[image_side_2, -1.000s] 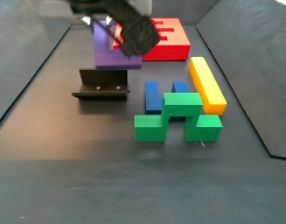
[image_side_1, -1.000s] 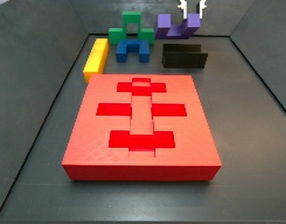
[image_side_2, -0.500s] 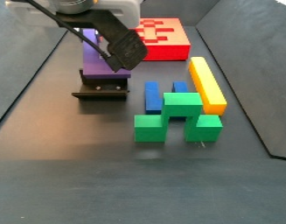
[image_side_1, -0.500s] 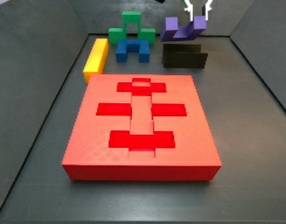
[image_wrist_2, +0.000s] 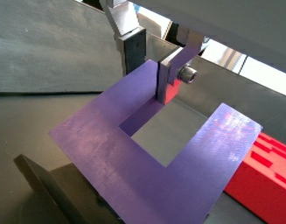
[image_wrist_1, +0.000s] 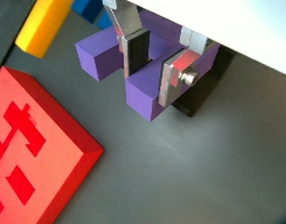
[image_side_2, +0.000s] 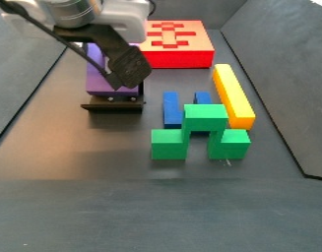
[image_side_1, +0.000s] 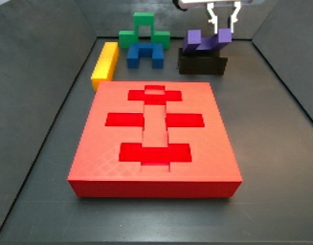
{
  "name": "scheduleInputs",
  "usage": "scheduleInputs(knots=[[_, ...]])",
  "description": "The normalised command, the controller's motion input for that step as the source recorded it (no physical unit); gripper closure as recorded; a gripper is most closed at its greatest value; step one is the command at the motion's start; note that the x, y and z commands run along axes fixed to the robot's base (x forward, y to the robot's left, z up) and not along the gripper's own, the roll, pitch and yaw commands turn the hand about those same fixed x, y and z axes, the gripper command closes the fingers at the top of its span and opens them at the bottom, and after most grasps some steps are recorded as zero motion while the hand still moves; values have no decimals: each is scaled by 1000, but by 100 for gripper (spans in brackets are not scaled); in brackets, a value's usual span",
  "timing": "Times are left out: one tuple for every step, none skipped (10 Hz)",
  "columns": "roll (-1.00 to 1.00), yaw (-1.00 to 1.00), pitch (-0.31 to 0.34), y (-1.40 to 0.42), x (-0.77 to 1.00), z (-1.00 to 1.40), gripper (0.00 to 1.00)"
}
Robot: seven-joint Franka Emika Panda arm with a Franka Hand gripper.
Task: Pick up the purple object. Move up. Place the purple object on the fixture. Regrasp the purple object. Move to above the board. Insert the purple object.
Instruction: Place the purple object on the fixture.
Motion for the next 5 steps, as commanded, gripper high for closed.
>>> scheduleInputs(knots=[[-3,-154,0,0,469,-197,100],[0,-97,49,0,257,-103,100],[0,-17,0,0,46,0,100],[-20,0,0,0,0,0,100],[0,0,0,0,0,-26,100]])
